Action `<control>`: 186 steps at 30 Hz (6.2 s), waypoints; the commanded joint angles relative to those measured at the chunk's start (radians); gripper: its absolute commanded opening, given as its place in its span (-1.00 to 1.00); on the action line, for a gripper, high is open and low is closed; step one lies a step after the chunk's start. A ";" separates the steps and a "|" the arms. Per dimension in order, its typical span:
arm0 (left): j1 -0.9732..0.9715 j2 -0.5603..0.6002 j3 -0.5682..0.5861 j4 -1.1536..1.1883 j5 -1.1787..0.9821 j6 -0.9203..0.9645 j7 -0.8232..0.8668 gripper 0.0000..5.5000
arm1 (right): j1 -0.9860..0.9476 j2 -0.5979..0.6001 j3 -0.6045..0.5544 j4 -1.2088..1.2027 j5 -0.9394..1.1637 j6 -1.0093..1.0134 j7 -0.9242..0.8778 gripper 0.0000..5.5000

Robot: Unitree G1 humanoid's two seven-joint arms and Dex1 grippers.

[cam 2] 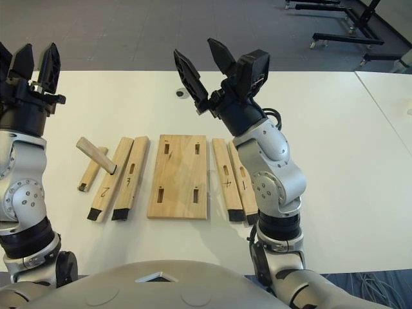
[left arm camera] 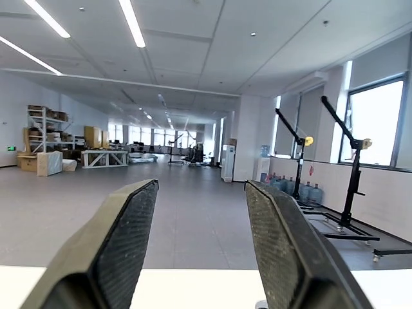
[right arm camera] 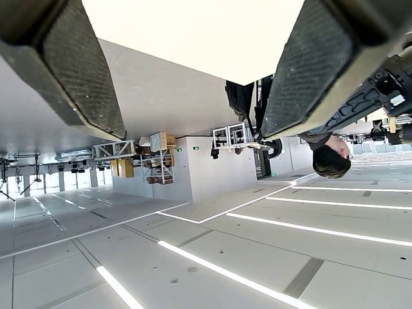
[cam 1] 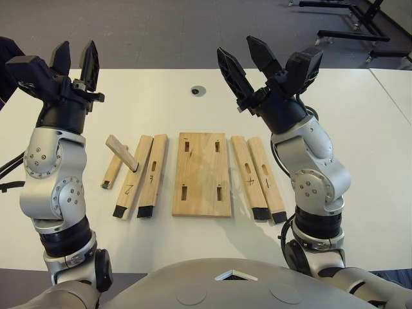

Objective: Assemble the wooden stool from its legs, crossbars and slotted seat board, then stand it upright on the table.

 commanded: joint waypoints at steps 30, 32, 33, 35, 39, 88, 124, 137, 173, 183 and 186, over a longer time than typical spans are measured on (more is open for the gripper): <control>0.135 -0.076 -0.023 -0.091 -0.007 -0.026 0.018 -0.11 | 0.097 0.012 -0.003 -0.082 0.018 -0.001 -0.054 0.39; 0.152 -0.075 -0.025 -0.093 -0.025 0.001 0.014 -0.11 | 0.130 0.026 0.012 -0.106 0.000 -0.008 -0.080 0.39; 0.161 -0.067 -0.029 -0.091 -0.025 0.010 0.009 -0.11 | 0.150 0.033 0.022 -0.122 -0.011 -0.012 -0.095 0.39; 0.183 -0.046 -0.016 -0.073 -0.011 0.024 0.006 -0.11 | 0.178 0.050 0.040 -0.141 -0.030 -0.021 -0.118 0.39; 0.217 -0.008 0.012 -0.043 -0.018 0.020 -0.038 -0.11 | 0.216 0.071 0.065 -0.168 -0.052 -0.033 -0.147 0.39; 0.695 0.079 -0.212 -0.097 0.120 0.372 -0.177 -0.11 | 0.147 0.029 0.036 -0.157 0.027 0.051 -0.135 0.39; 0.261 -0.003 -0.123 -0.040 -0.742 0.224 -0.536 -0.26 | -0.064 -0.016 -0.209 0.166 0.590 0.183 0.132 0.39; 0.316 0.088 -0.171 -0.042 -0.816 0.228 -0.648 -0.26 | -0.060 -0.126 -0.221 0.212 0.959 0.354 0.099 0.39; 0.353 0.118 -0.258 0.002 -0.722 0.196 -0.751 -0.26 | -0.107 -0.081 -0.104 0.225 1.011 0.347 0.106 -0.15; 0.365 0.115 -0.257 0.016 -0.713 0.180 -0.780 -0.26 | -0.096 -0.077 -0.115 0.222 0.996 0.329 0.110 -0.24; 0.361 0.101 -0.257 0.030 -0.712 0.171 -0.779 -0.26 | -0.091 -0.075 -0.124 0.197 0.967 0.307 0.130 -0.24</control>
